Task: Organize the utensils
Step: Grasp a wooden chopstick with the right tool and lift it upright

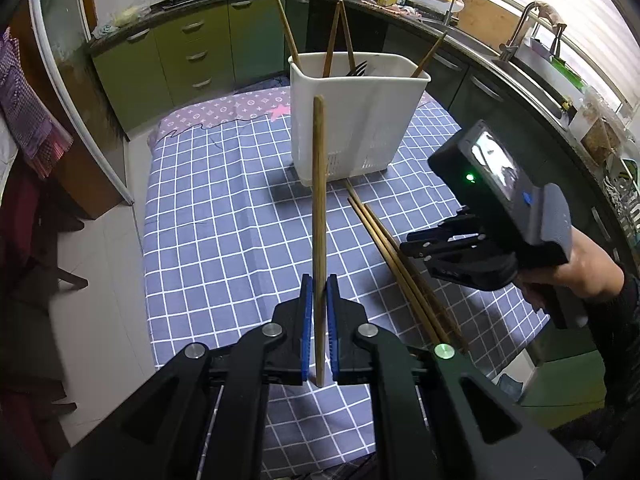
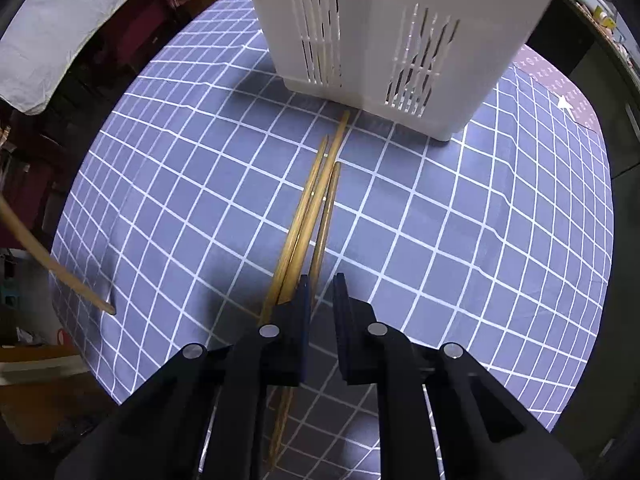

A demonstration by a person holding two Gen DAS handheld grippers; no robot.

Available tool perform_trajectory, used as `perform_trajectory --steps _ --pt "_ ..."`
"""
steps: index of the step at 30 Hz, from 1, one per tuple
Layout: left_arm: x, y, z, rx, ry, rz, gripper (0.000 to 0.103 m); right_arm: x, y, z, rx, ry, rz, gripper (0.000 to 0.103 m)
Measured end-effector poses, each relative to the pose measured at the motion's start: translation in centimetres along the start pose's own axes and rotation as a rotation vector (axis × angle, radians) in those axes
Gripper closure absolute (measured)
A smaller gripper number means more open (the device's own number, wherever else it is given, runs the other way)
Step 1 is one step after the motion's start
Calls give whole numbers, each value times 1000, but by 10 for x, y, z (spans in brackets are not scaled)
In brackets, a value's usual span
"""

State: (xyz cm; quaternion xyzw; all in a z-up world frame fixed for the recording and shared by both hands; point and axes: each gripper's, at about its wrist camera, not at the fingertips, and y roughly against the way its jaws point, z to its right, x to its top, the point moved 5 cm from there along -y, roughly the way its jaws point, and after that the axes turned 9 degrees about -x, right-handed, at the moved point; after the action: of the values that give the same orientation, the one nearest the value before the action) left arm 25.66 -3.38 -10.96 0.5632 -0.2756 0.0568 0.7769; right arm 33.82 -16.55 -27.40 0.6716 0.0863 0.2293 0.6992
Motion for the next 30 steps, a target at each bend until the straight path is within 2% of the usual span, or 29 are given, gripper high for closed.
perform_trajectory --steps 9,12,13,18,24,30 --pt "-3 3 3 1 -28 10 96 14 -13 -9 -22 2 -30 91" --pt "-4 3 6 3 -38 12 96 18 -14 -15 -41 8 -22 91" --pt "-4 3 7 4 -39 13 96 19 -15 -17 -51 8 -17 94" --pt "-5 4 9 4 -43 12 96 16 -9 -15 -32 -15 19 96" --pt "-7 6 11 5 -49 12 96 5 42 2 39 -72 162 96" --pt "-9 9 11 14 -55 17 96 -25 106 17 77 -124 338 96"
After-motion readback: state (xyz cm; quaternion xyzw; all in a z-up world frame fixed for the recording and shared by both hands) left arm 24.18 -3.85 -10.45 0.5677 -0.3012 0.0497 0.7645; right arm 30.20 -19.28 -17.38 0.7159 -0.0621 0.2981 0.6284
